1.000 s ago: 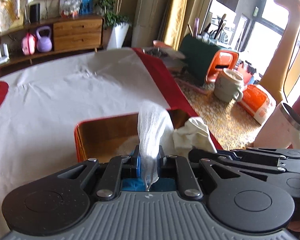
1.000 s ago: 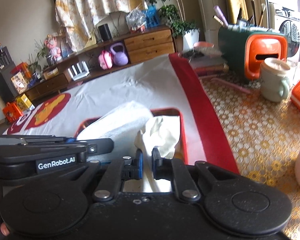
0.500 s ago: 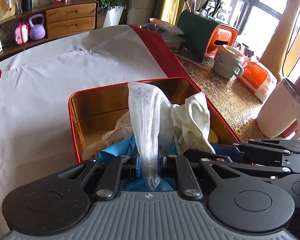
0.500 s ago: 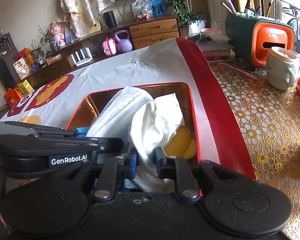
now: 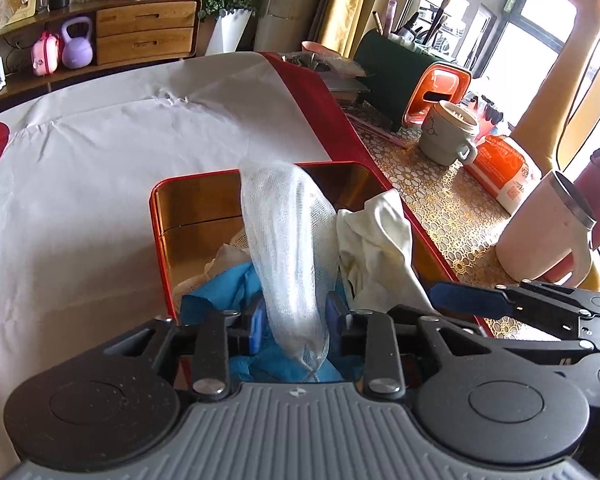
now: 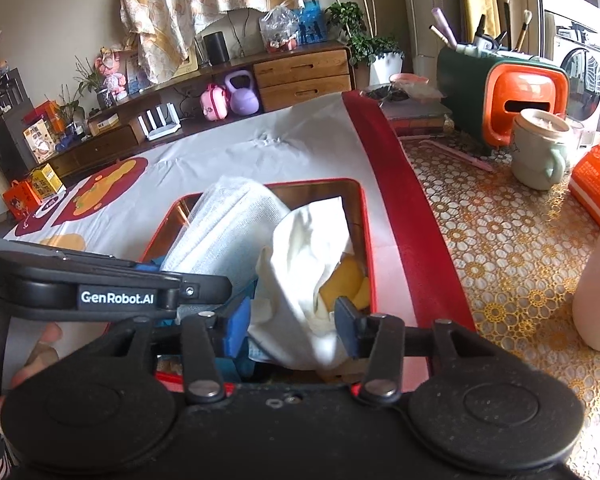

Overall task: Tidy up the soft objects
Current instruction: 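Lower the towel and tissue pack into the tin and open both tools, then move both tools back to the cotton swab bag and bracelet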

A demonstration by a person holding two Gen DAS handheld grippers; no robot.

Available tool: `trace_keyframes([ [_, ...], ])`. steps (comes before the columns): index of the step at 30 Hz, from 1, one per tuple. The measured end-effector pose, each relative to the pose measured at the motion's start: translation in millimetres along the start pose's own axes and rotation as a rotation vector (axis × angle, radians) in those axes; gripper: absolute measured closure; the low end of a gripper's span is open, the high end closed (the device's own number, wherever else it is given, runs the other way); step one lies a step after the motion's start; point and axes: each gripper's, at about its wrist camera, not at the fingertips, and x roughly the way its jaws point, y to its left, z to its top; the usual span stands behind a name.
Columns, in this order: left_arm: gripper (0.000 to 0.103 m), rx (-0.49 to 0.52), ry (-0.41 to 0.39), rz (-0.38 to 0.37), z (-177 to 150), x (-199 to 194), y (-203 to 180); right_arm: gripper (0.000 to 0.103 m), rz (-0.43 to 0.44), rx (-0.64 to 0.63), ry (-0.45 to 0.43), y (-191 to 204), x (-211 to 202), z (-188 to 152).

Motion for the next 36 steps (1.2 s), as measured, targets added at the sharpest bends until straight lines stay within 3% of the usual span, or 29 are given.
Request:
trace_keyframes([
  [1,0.049,0.001,-0.003,0.001,0.1,-2.1,-0.2,0.055,-0.002,0.001,-0.005,-0.4,-2.6,0.6],
  [4,0.033,0.004,-0.039,0.020,-0.1,-12.6,-1.0,0.054,-0.001,0.004,-0.020,-1.9,-11.1,2.5],
  [16,0.033,0.016,-0.085,0.017,-8.1,-60.8,5.0,0.039,0.020,-0.016,-0.050,14.5,-48.1,3.9],
  [19,0.033,0.030,-0.109,0.027,-13.4,-79.3,8.1,0.028,0.024,-0.024,-0.059,23.6,-58.1,3.8],
  [28,0.033,0.013,-0.149,0.043,-29.7,-132.0,25.1,0.018,0.058,-0.066,-0.083,61.1,-81.7,3.2],
  [32,0.022,-0.007,-0.165,0.045,-39.8,-154.1,38.3,0.012,0.088,-0.081,-0.089,84.2,-87.4,3.7],
  [36,0.022,-0.026,-0.184,0.060,-51.3,-176.7,55.9,0.007,0.118,-0.106,-0.091,110.8,-89.5,2.7],
])
